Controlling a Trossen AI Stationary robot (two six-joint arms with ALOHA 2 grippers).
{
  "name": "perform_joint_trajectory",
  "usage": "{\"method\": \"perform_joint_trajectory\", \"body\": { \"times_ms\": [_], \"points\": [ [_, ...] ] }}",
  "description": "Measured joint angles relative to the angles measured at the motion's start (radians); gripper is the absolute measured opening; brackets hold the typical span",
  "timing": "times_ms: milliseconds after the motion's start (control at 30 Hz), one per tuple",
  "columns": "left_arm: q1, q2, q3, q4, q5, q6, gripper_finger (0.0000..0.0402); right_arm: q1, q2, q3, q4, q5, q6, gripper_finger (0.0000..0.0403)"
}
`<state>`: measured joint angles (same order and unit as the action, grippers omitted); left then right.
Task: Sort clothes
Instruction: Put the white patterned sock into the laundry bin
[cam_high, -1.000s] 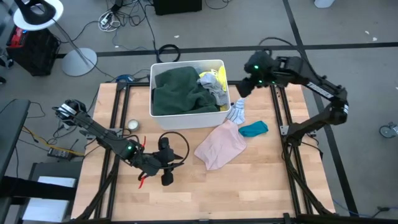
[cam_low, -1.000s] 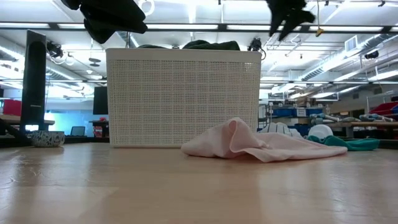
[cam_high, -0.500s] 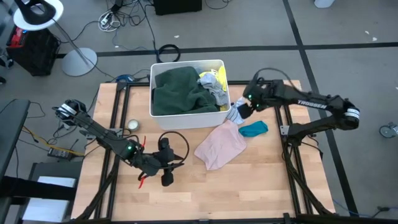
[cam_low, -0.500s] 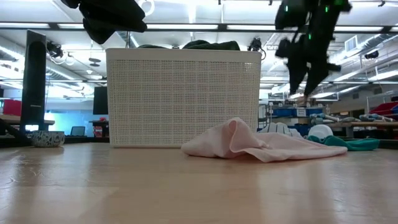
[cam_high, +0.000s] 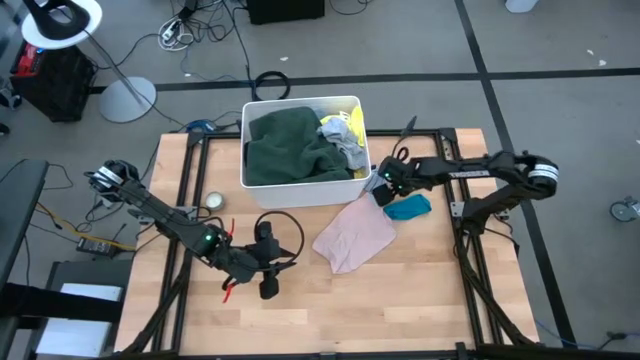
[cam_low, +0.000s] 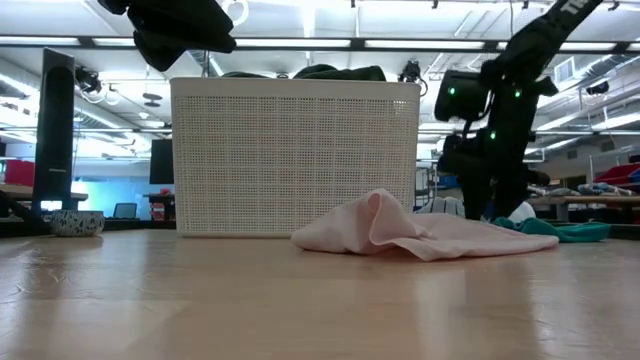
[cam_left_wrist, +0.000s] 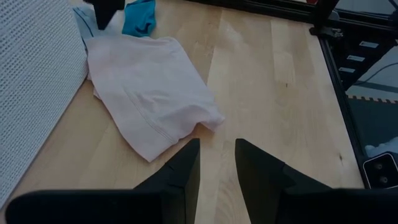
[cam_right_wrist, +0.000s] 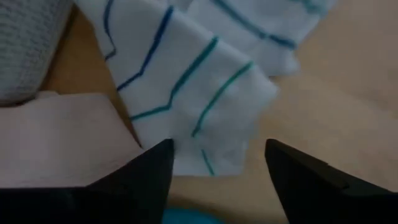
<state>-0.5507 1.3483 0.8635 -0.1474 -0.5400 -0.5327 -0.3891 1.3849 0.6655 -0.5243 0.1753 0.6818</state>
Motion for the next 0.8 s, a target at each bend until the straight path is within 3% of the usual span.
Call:
{"method": "perform_joint_trajectory", "body": {
  "times_ms": [133, 300, 333, 533, 800],
  "points": [
    [0.000, 0.000, 0.000, -0.002, 0.000, 0.000, 0.0106, 0.004, 0.071, 0.000, 0.039, -0.031, 0.007, 0.0201],
    [0.000, 0.000, 0.000, -0.002, 0.000, 0.000, 0.0106, 0.017, 0.073, 0.003, 0.025, -0.047, 0.006, 0.0039],
    [0.000, 0.000, 0.000, -0.004, 0.000, 0.000, 0.0106, 0.023, 0.057, 0.001, 0.011, -0.056, 0.006, 0.0022],
    [0.000, 0.000, 0.000, -0.006, -0.001, 0.000, 0.0106, 0.054, -0.102, 0.070, -0.189, 0.005, 0.007, 0.0008],
    [0.001, 0.000, 0.000, -0.005, -0.001, 0.003, 0.0106, 0.128, -0.303, 0.317, -0.465, 0.136, 0.048, 0.0004]
  ]
}}
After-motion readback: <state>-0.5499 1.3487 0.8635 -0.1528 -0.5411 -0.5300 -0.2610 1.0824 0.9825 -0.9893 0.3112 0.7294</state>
